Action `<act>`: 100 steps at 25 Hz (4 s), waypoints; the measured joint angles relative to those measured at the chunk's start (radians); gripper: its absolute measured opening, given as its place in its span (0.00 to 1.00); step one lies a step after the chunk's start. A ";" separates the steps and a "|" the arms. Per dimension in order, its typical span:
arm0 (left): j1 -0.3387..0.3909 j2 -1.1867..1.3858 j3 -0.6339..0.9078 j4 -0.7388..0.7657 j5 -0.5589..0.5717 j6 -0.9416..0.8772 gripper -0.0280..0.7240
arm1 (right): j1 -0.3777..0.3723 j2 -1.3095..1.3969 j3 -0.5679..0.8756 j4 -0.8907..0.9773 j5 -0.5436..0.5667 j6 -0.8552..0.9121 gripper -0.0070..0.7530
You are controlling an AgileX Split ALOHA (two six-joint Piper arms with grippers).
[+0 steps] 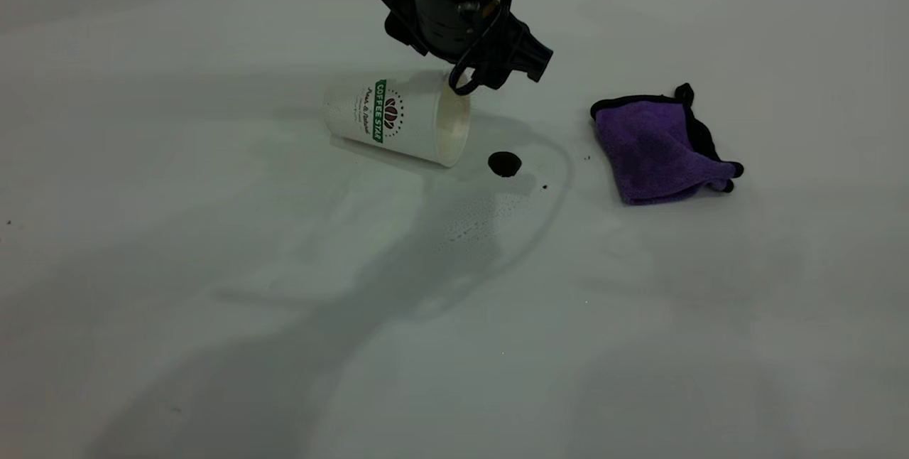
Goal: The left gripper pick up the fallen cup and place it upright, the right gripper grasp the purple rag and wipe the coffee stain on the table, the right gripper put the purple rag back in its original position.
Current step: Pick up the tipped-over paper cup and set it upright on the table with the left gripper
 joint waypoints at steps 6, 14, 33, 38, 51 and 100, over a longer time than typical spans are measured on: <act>0.000 0.000 -0.001 0.015 0.053 -0.011 0.82 | 0.000 0.000 0.000 0.000 0.000 0.000 0.63; -0.002 0.031 -0.001 0.017 0.060 -0.011 0.82 | 0.000 0.000 0.000 0.000 0.000 0.000 0.63; -0.005 0.051 -0.008 0.078 0.312 0.032 0.10 | 0.000 0.000 0.000 0.000 0.000 0.000 0.63; 0.010 -0.024 -0.008 -0.064 0.331 0.237 0.03 | 0.000 0.000 0.000 0.000 0.000 0.000 0.63; 0.334 -0.151 -0.030 -0.824 0.299 0.998 0.03 | 0.000 0.000 0.000 0.000 0.000 0.000 0.63; 0.415 -0.071 -0.101 -0.905 0.294 1.173 0.69 | 0.000 0.000 0.000 0.000 0.000 0.000 0.63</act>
